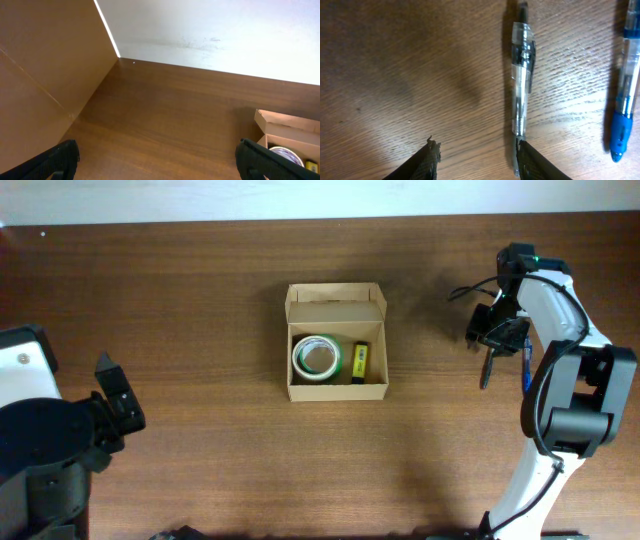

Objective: Pack container
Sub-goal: 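Lower the right gripper onto the grey marker and grasp it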

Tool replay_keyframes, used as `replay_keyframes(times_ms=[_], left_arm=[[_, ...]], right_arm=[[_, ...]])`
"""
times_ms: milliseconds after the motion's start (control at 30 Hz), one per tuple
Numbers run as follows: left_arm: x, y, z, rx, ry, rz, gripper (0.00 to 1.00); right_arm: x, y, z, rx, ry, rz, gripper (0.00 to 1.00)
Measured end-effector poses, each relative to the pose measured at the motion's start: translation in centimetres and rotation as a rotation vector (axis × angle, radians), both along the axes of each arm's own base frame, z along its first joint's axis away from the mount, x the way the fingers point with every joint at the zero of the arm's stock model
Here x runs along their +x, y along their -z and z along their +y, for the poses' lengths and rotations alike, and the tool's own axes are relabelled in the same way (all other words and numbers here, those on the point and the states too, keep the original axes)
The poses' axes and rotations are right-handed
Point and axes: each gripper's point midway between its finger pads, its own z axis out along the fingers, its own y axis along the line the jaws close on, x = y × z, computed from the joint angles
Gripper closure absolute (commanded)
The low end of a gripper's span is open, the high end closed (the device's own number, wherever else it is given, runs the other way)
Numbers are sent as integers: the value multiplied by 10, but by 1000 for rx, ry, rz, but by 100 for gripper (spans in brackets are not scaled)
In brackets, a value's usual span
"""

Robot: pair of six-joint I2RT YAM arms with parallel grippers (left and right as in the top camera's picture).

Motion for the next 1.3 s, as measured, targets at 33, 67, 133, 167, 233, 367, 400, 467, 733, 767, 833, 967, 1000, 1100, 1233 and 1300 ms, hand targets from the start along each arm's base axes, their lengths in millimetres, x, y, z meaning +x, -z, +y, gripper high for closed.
replay_keyframes(times_ms=[33, 67, 133, 167, 233, 367, 400, 467, 733, 767, 833, 967, 1000, 1100, 1233, 1300], left_arm=[[0, 0, 0, 0, 0, 0, 1], [0, 0, 0, 0, 0, 0, 0], [0, 0, 0, 0, 0, 0, 0], [0, 0, 0, 0, 0, 0, 0], [0, 0, 0, 0, 0, 0, 1], [0, 0, 0, 0, 0, 0, 1], [0, 0, 0, 0, 0, 0, 1], [0, 0, 0, 0, 0, 0, 1], [0, 0, 0, 0, 0, 0, 1], [0, 0, 0, 0, 0, 0, 1], [0, 0, 0, 0, 0, 0, 0], [0, 0, 0, 0, 0, 0, 1], [0, 0, 0, 0, 0, 0, 1], [0, 0, 0, 0, 0, 0, 1], [0, 0, 0, 0, 0, 0, 1], [0, 0, 0, 0, 0, 0, 1]], right_arm=[[0, 0, -1, -6, 0, 1, 50], [0, 0, -3, -12, 0, 2, 50], [-2, 0, -5, -21, 0, 7, 50], [-2, 0, -6, -23, 2, 8, 50], [-3, 0, -11, -28, 12, 10, 49], [-7, 0, -20, -28, 27, 21, 50], [-8, 0, -22, -30, 27, 23, 50], [-9, 0, -24, -33, 26, 25, 50], [-9, 1, -24, -33, 22, 28, 50], [-10, 1, -24, -32, 22, 29, 50], [-11, 3, -23, -32, 20, 32, 50], [-17, 11, -22, -28, 18, 50, 49], [-20, 14, -22, -27, 19, 56, 50], [-22, 18, -21, -26, 18, 62, 50], [-22, 18, -21, -26, 16, 59, 51], [-22, 18, -21, -26, 13, 58, 55]])
